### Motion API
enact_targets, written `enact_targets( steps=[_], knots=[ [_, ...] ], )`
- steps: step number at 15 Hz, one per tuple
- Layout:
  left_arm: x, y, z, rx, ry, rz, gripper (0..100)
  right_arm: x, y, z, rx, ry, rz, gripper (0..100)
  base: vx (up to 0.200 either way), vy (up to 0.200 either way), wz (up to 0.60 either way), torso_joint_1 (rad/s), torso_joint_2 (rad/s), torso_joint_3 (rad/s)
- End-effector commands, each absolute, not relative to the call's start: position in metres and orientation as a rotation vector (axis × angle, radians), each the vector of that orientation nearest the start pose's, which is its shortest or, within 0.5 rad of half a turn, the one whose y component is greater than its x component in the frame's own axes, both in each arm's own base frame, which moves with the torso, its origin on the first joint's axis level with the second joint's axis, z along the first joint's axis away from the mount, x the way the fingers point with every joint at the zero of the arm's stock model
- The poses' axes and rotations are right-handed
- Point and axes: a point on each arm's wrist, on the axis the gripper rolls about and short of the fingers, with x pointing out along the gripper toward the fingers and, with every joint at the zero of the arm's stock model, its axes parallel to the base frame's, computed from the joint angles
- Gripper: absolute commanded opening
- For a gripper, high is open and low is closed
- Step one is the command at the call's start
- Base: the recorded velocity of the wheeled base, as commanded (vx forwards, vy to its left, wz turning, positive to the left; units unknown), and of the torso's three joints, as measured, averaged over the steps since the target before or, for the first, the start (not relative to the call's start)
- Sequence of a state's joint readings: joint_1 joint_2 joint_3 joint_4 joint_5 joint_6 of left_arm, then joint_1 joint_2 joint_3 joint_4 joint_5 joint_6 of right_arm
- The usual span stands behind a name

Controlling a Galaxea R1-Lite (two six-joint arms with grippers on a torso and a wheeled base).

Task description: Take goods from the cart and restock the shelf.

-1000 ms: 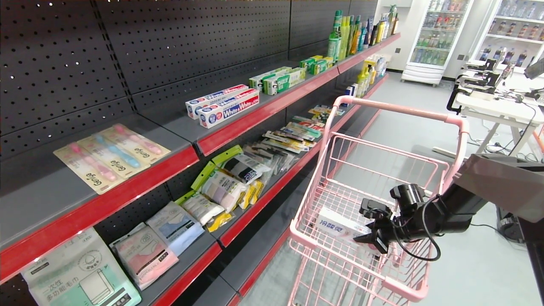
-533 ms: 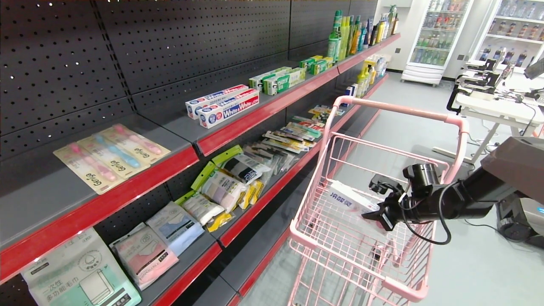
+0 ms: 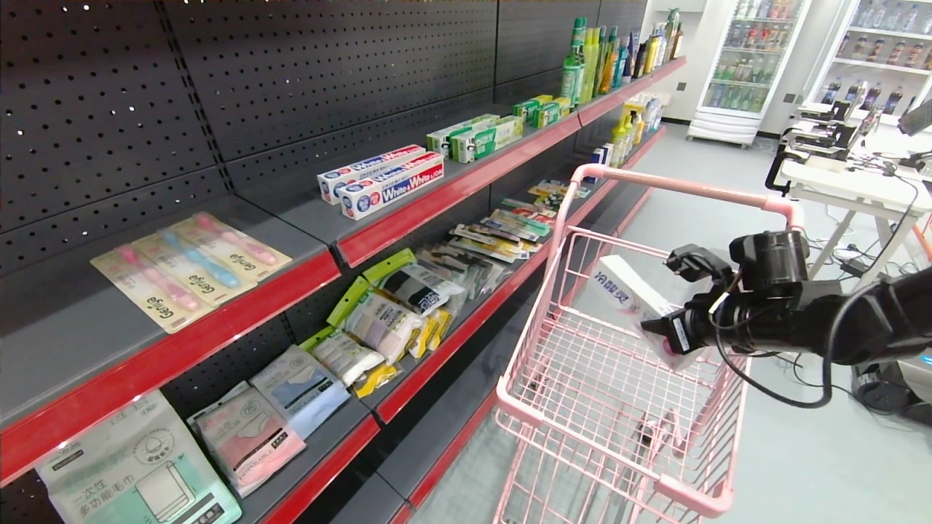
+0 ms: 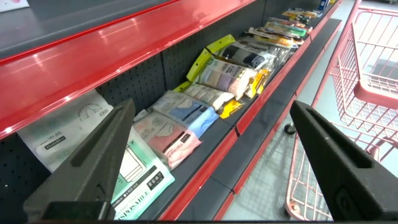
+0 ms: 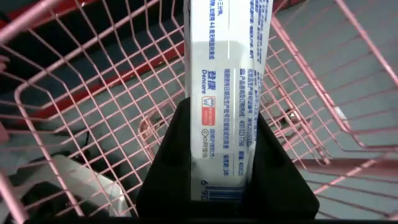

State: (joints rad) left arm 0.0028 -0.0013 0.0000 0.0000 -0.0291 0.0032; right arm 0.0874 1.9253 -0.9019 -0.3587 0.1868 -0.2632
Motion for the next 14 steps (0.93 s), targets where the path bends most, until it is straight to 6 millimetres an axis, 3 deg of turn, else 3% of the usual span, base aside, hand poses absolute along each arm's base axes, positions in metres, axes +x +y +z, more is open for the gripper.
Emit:
enact_targets(
  steps=[1,4,7,10,14],
  knots=[
    [-0.023,-0.001,0.075,0.003,0.0,-0.026,100,0.269,0.047,0.17,-0.182,0.479,0.219,0,0.0,0.0,0.0,0.0,0.0,0.0],
    [-0.023,-0.001,0.075,0.003,0.0,-0.026,100,0.203,0.038,0.193,-0.221,0.386,0.182,0,0.0,0.0,0.0,0.0,0.0,0.0],
    [-0.023,-0.001,0.075,0.003,0.0,-0.026,100,0.156,0.026,0.213,-0.214,0.281,0.145,0,0.0,0.0,0.0,0.0,0.0,0.0],
    [-0.023,-0.001,0.075,0.003,0.0,-0.026,100,0.132,0.021,0.219,-0.224,0.214,0.137,0,0.0,0.0,0.0,0.0,0.0,0.0],
    [-0.023,-0.001,0.075,0.003,0.0,-0.026,100,0.111,0.015,0.211,-0.238,0.189,0.119,0,0.0,0.0,0.0,0.0,0.0,0.0]
  ],
)
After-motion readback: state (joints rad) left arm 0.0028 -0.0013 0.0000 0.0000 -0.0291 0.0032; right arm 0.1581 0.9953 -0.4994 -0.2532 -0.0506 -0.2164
